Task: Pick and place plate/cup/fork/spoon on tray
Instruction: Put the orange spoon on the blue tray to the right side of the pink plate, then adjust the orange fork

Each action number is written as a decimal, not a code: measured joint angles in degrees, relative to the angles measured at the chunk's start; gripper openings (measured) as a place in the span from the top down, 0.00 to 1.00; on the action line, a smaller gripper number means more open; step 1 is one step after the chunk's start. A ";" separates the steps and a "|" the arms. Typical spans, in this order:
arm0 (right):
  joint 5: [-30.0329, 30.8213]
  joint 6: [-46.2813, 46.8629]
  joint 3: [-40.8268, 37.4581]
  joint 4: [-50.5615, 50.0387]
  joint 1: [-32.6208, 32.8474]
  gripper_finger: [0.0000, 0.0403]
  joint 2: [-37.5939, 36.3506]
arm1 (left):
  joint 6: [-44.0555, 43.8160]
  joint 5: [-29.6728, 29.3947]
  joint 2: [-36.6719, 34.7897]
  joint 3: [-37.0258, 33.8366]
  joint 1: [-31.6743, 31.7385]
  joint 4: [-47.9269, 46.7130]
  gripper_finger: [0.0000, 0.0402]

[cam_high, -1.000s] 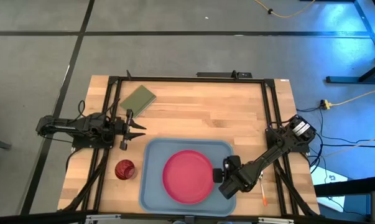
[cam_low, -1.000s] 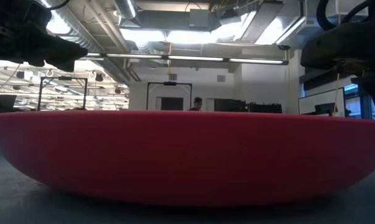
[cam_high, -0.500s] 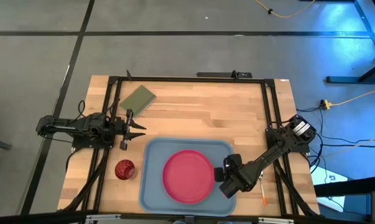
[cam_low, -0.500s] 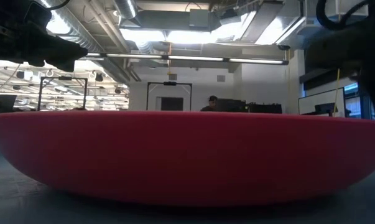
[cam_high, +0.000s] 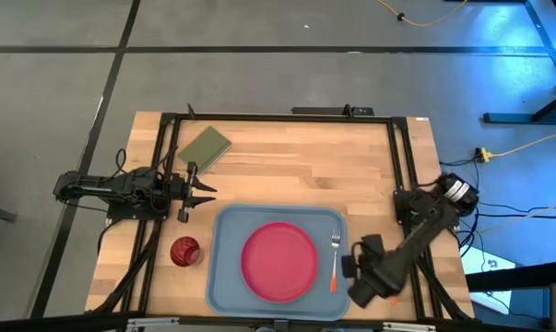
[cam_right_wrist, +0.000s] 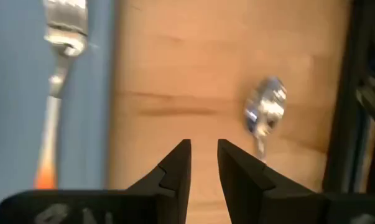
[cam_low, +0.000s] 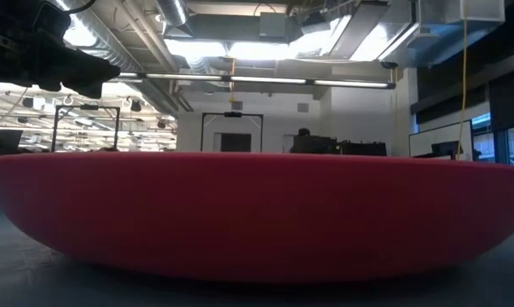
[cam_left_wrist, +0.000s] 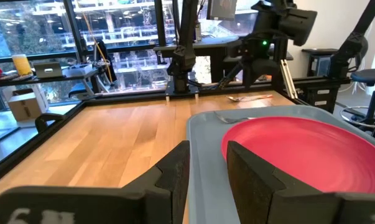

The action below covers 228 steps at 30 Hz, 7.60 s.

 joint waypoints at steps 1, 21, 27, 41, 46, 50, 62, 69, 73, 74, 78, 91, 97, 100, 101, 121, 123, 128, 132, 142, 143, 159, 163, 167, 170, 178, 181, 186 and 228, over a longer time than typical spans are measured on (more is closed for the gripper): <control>0.05 2.20 0.00 0.25 1.34 0.79 0.00 | 0.00 0.02 0.02 0.00 -0.01 0.00 0.75; -6.06 4.66 -7.90 11.48 7.29 0.79 0.00 | -0.01 0.02 0.01 0.00 -0.01 0.00 0.75; -6.85 4.73 -10.57 12.55 7.84 0.79 0.00 | 0.00 0.02 0.00 0.00 0.00 0.00 0.75; -9.51 4.71 -15.63 18.17 7.93 0.79 0.00 | -0.02 0.00 0.02 0.00 0.01 0.00 0.75; -9.27 4.61 -17.56 20.29 7.91 0.79 -0.37 | 0.00 0.02 0.02 0.00 -0.01 0.00 0.75; -6.92 3.41 -17.59 20.25 7.98 0.79 -0.31 | -0.01 0.00 0.02 0.00 -0.01 0.00 0.75; -4.66 3.25 -17.57 20.41 7.29 0.97 -0.13 | 0.00 -0.01 0.02 0.00 0.02 0.00 0.75; 3.10 1.99 -13.01 10.97 5.11 0.96 0.47 | 0.00 -0.01 0.02 0.00 0.01 0.00 0.75; 9.96 0.57 -7.55 3.20 4.26 0.98 0.11 | -0.01 -0.01 0.02 0.00 0.02 0.00 0.75; 11.70 0.23 -6.06 1.58 3.75 0.99 0.11 | -0.02 -0.01 0.02 0.00 0.02 0.00 0.75; 20.58 -1.52 -1.96 -1.32 1.77 0.98 0.02 | 0.00 0.07 0.02 0.00 -0.01 0.00 0.75; 20.30 -24.14 -0.92 18.14 -12.97 0.98 0.00 | -0.02 0.02 0.02 0.00 -0.01 0.00 0.75; 16.21 -23.04 -0.92 23.24 -15.27 0.98 2.37 | 0.00 0.02 0.01 0.00 -0.01 0.00 0.75; 14.00 -20.09 -0.92 24.72 -15.28 0.98 3.89 | 0.00 0.02 0.02 0.00 0.02 -0.02 0.75; 13.60 -18.79 -0.92 25.27 -15.25 0.98 4.26 | 0.00 0.02 0.00 0.00 -0.01 -0.01 0.75; 12.03 -13.45 -0.92 26.23 -14.04 0.91 7.87 | -0.02 0.02 0.02 0.00 0.00 0.00 0.75; 12.64 -13.44 -0.92 26.08 -14.04 0.90 7.87 | -0.02 0.00 0.01 0.00 0.00 0.00 0.75; 13.04 -12.88 -0.92 25.37 -14.04 0.90 7.87 | -0.01 0.02 0.01 0.00 0.00 0.00 0.75; 13.02 -12.86 -0.92 25.13 -14.04 0.90 7.87 | -0.01 0.01 0.02 0.00 0.00 0.00 0.75; 13.04 -12.88 -0.92 24.70 -14.04 0.89 7.70 | 0.00 0.00 0.02 0.00 -0.01 -0.01 0.75; 13.08 -12.89 -0.92 24.50 -14.04 0.89 7.53 | -0.02 0.02 0.02 0.00 0.02 0.00 0.75; 24.20 -41.26 15.87 -5.49 -14.02 0.89 3.50 | -0.02 0.00 0.01 0.00 0.01 0.00 0.75; 26.77 -51.16 19.78 -9.10 -13.16 0.89 3.50 | -0.01 0.01 0.02 0.00 0.01 0.00 0.75; 41.08 -68.00 19.89 -3.78 -11.56 0.89 3.58 | 0.00 0.02 0.02 0.00 0.02 0.00 0.75; 43.76 -71.92 19.89 -3.22 -11.51 0.89 3.56 | -0.01 0.01 0.01 0.00 -0.01 0.00 0.75; 46.18 -71.86 14.90 -0.22 -13.67 0.89 3.56 | 0.00 0.00 0.02 0.00 0.00 0.00 0.75; 45.94 -73.80 9.29 8.78 -14.77 0.89 2.60 | -0.02 0.02 0.02 0.00 0.02 0.00 0.75; 37.61 -85.56 -6.26 33.60 -17.73 0.89 -3.28 | -0.01 0.01 0.01 0.00 0.01 0.00 0.75; -0.64 -126.31 -74.31 99.26 -30.91 0.89 -70.09 | -0.01 -1.05 0.01 0.00 0.02 -0.02 0.75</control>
